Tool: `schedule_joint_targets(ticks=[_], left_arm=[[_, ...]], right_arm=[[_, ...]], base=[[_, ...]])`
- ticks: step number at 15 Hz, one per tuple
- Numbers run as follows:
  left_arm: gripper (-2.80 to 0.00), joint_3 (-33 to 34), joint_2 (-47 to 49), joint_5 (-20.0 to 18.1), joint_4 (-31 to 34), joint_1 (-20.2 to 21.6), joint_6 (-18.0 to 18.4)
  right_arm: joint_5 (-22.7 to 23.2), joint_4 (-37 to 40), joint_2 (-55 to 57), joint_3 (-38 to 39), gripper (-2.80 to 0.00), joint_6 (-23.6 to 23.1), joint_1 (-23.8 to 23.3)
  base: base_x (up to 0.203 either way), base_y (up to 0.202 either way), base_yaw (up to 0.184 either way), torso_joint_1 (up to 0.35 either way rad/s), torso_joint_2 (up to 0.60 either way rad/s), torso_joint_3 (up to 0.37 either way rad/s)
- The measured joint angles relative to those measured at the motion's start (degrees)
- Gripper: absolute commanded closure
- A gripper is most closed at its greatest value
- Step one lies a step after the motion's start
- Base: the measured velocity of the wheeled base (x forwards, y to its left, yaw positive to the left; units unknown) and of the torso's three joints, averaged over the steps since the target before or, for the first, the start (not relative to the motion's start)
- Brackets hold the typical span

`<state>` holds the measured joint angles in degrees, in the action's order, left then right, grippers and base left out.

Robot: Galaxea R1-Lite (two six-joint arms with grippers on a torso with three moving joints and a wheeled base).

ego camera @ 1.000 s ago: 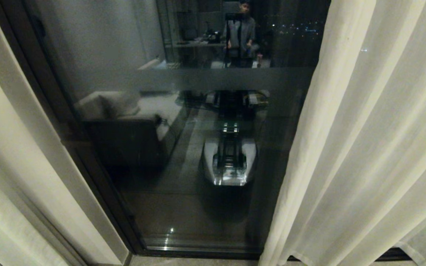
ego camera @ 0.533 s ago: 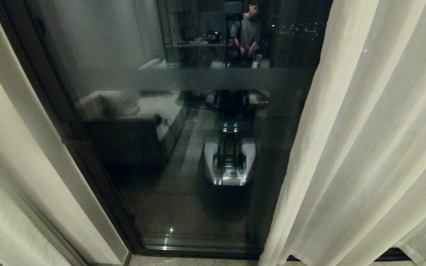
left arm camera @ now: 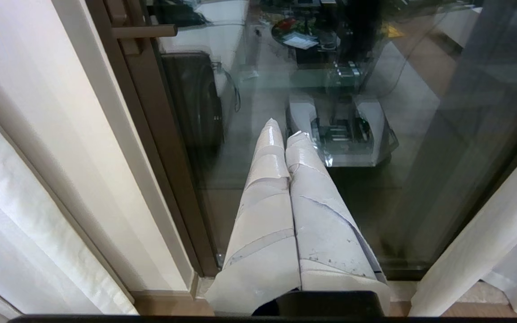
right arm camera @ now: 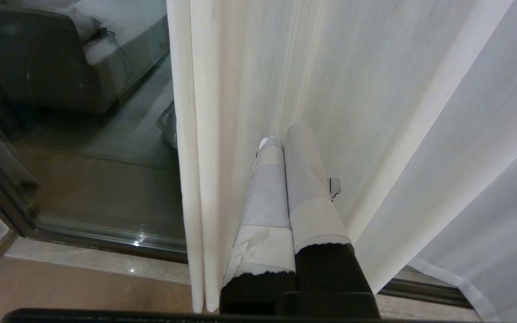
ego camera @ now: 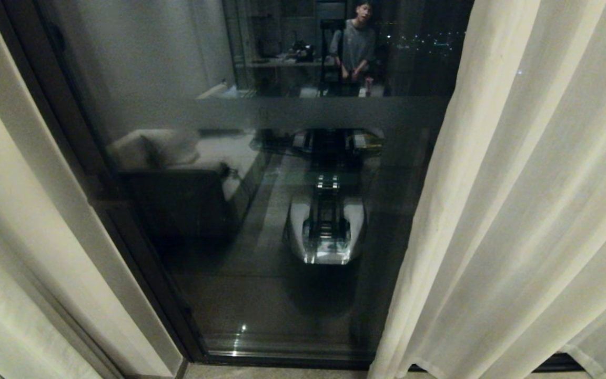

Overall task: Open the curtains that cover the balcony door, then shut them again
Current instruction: Pull the inner curtains open on both sides

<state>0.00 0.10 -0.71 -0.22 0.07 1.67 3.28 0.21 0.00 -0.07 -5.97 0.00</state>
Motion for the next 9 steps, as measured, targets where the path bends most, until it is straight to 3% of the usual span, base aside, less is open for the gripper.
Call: schedule_joint_targets(ticks=[4,7,8,9], left_arm=[[0.0,0.0,0.0,0.0,0.01,0.0,0.0],[0.0,0.0,-0.02,0.02,0.01,0.0,0.0],[0.0,0.0,-0.02,0.02,0.01,0.0,-0.01],[0.0,0.0,-0.02,0.02,0.01,0.0,0.0]], right_arm=[[0.13,-1.26,2.2,-0.01,0.0,-4.31,0.0],[3.57,-8.48,10.59,-0.89,0.0,-4.72,1.98],[4.89,-12.15,14.61,-2.17,-0.93,-4.81,3.94],[5.7,-15.38,18.74,-3.55,-2.8,-4.83,6.2]], base=[[0.0,0.0,0.0,0.0,0.0,0.0],[0.0,0.0,0.0,0.0,0.0,0.0],[0.0,0.0,0.0,0.0,0.0,0.0],[0.0,0.0,0.0,0.0,0.0,0.0]])
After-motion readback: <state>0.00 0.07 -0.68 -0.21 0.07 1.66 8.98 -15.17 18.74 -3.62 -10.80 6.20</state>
